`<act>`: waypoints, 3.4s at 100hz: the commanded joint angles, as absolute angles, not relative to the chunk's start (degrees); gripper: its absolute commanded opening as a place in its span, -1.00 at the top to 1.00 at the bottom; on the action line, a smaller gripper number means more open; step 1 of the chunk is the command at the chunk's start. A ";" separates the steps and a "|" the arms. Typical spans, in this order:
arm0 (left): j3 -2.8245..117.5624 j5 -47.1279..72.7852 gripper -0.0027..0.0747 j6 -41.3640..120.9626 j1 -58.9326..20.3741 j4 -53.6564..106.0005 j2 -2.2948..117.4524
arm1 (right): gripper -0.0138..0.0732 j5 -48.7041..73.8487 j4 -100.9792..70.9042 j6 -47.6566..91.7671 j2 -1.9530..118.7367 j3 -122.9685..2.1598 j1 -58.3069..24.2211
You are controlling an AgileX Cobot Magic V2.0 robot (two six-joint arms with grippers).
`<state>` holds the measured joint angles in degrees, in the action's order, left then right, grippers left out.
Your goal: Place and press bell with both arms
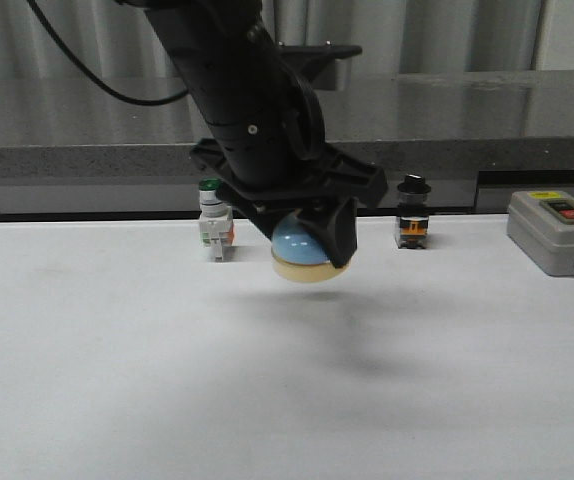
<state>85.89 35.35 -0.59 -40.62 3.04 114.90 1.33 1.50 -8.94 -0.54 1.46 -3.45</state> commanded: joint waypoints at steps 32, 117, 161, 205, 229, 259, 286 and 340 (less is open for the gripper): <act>88.09 33.89 0.42 -0.45 -41.29 4.94 116.62 | 0.82 -3.63 2.00 -8.75 -1.67 0.65 -3.05; 88.09 35.39 -0.79 -0.87 -41.29 5.84 115.04 | 0.82 -3.63 2.00 -8.75 -1.67 0.65 -3.05; 86.01 32.59 -0.78 -1.03 -38.61 5.84 100.66 | 0.82 -3.63 2.00 -8.75 -1.67 0.65 -3.05; 67.06 25.32 -0.78 -2.77 -24.62 5.89 80.07 | 0.82 -3.63 2.00 -8.75 -1.67 0.65 -3.05; 54.59 21.58 -0.78 -3.68 -16.13 6.15 66.76 | 0.82 -3.63 2.00 -8.75 -1.67 0.65 -3.05; 41.35 17.87 -0.78 -3.68 -14.59 6.36 48.75 | 0.82 -3.63 2.00 -8.75 -1.67 0.65 -3.05; 32.27 17.55 -0.78 -3.68 -14.59 6.36 33.82 | 0.82 -3.63 2.00 -8.75 -1.67 0.65 -3.05; 30.39 17.17 0.79 -3.68 -14.59 5.36 29.69 | 0.82 -3.63 2.00 -8.75 -1.67 0.65 -3.05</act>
<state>28.96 21.93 -2.98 -14.64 5.19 29.58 1.33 1.50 -8.94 -0.54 1.46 -3.45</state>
